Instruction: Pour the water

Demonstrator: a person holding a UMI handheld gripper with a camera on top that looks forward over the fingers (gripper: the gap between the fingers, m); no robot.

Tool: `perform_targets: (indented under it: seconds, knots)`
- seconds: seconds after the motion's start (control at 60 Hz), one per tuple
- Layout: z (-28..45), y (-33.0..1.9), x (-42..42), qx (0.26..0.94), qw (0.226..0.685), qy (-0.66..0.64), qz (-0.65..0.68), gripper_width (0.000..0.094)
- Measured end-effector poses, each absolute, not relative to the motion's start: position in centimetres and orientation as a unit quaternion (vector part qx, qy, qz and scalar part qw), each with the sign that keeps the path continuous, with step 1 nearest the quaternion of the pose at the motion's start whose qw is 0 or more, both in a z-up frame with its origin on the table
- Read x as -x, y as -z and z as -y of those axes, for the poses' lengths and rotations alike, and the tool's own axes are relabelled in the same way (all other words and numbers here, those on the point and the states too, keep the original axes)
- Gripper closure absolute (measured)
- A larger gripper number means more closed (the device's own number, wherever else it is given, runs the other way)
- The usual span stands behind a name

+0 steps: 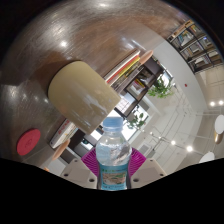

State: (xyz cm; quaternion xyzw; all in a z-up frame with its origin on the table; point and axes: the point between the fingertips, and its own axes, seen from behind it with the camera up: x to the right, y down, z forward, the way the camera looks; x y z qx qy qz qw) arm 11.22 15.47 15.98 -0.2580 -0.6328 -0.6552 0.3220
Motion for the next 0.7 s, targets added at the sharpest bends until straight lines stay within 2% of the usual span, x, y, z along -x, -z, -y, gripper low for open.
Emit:
perform_targets:
  seconds: [0.167,0.267,0.35,0.55,0.583,0.6,0.7]
  knots:
    - [-15.6,-15.6,-11.3,0.248,0.314,0.658,0.638,0.0607]
    - [-15.4,-16.4,-11.0,0.258,0.332,0.655,0.627,0.0605]
    - [-15.4,-18.8,-12.2,0.318,0.391,0.640,0.580,0.0606]
    - [-13.4,-25.9,-13.6,0.518,0.580,0.504,0.376,0.0604]
    - [-13.9,-25.9,-15.5,0.540,0.607,0.475,0.338,0.0604]
    - [-13.4,-27.0,-15.4,0.552,0.619,0.454,0.324,0.0605]
    - [-12.9,-27.9,-17.0,0.619,0.672,0.344,0.215,0.0604]
